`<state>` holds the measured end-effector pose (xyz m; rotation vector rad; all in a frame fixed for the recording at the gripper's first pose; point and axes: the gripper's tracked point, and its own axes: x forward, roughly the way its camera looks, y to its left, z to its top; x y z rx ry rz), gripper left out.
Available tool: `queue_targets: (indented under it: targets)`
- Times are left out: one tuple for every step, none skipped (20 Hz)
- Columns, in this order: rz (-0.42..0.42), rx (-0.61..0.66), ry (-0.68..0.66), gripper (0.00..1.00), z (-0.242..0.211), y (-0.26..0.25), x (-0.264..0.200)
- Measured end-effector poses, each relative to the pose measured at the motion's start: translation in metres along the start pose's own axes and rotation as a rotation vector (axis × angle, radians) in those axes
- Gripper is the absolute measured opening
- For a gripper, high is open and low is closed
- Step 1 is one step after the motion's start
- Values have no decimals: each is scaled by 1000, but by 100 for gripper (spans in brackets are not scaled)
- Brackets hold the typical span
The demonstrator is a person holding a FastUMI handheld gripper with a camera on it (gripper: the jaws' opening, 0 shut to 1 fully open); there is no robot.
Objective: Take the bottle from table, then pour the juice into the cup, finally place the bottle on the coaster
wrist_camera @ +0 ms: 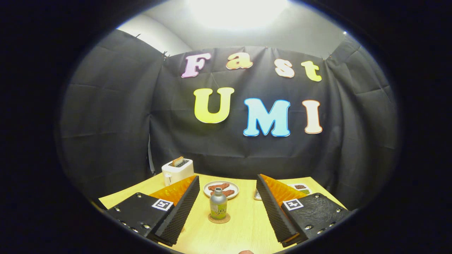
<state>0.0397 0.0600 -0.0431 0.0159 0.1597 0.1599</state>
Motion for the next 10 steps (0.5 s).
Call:
queue_targets:
  targets:
    - [-13,-7,-9,98,3,-3,-4]
    - [-25,-11,-20,98,6,-7,-9]
    - [-35,-15,-29,98,8,-10,-11]
    - [-47,-14,-38,97,9,-13,-14]
    - [-56,-13,-40,97,10,-16,-17]
    - [-64,-10,-42,98,10,-19,-19]
    - [-71,-5,-42,97,9,-23,-24]
    - [-76,4,-40,97,8,-25,-24]
    - [-85,12,-38,97,6,-30,-22]
    - [-93,18,-33,98,4,-34,-22]
